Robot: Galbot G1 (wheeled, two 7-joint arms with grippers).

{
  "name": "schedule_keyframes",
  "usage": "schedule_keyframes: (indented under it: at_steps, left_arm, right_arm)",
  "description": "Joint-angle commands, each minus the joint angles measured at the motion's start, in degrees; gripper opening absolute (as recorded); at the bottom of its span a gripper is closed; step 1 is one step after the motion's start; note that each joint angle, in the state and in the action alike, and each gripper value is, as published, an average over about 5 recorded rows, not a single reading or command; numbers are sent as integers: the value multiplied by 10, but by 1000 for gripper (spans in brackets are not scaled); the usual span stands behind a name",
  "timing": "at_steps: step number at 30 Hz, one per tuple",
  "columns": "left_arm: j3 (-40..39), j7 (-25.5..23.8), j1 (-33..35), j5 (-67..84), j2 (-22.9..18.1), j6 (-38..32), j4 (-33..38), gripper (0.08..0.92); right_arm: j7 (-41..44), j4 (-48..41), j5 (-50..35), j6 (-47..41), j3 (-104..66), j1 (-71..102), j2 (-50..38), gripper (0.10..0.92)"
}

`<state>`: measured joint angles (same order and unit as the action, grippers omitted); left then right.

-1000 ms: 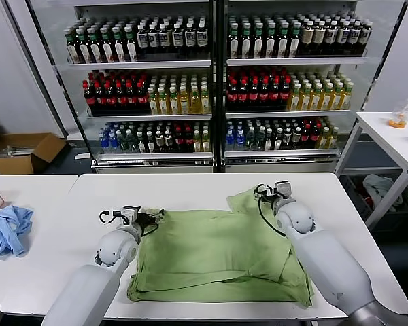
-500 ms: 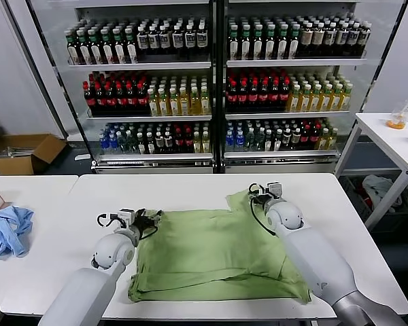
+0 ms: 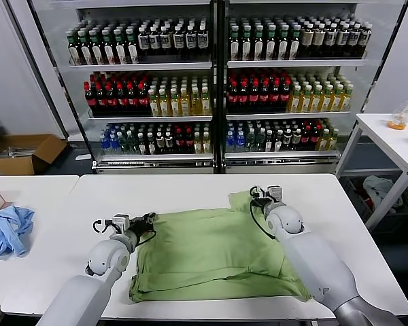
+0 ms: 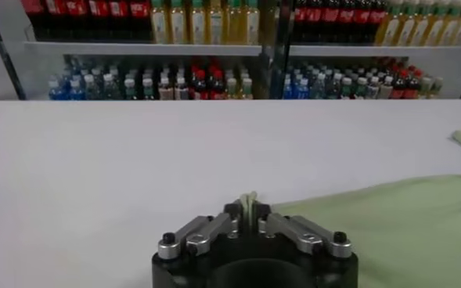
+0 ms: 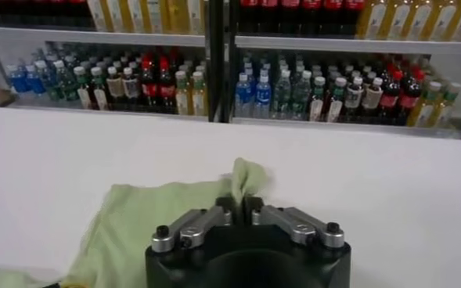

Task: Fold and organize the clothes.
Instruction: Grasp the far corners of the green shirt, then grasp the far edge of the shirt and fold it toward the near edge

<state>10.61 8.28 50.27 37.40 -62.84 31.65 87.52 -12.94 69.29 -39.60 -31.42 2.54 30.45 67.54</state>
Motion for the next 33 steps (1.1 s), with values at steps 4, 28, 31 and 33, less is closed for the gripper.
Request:
schedule_keyframes:
  at_steps: [4, 28, 31, 33]
  left_arm:
    - [15, -5, 14, 42, 1, -24, 47, 105]
    - [103, -4, 130, 109, 44, -19, 180, 102]
    - [108, -4, 145, 110, 45, -18, 192, 102]
    - [110, -4, 155, 109, 44, -16, 202, 102]
  right_arm:
    - [1, 90, -12, 25, -16, 26, -16, 108]
    - [-6, 382, -50, 18, -156, 230, -155, 108]
    - [-6, 411, -50, 18, -172, 270, -164, 108]
    - [-6, 435, -50, 18, -187, 302, -169, 108]
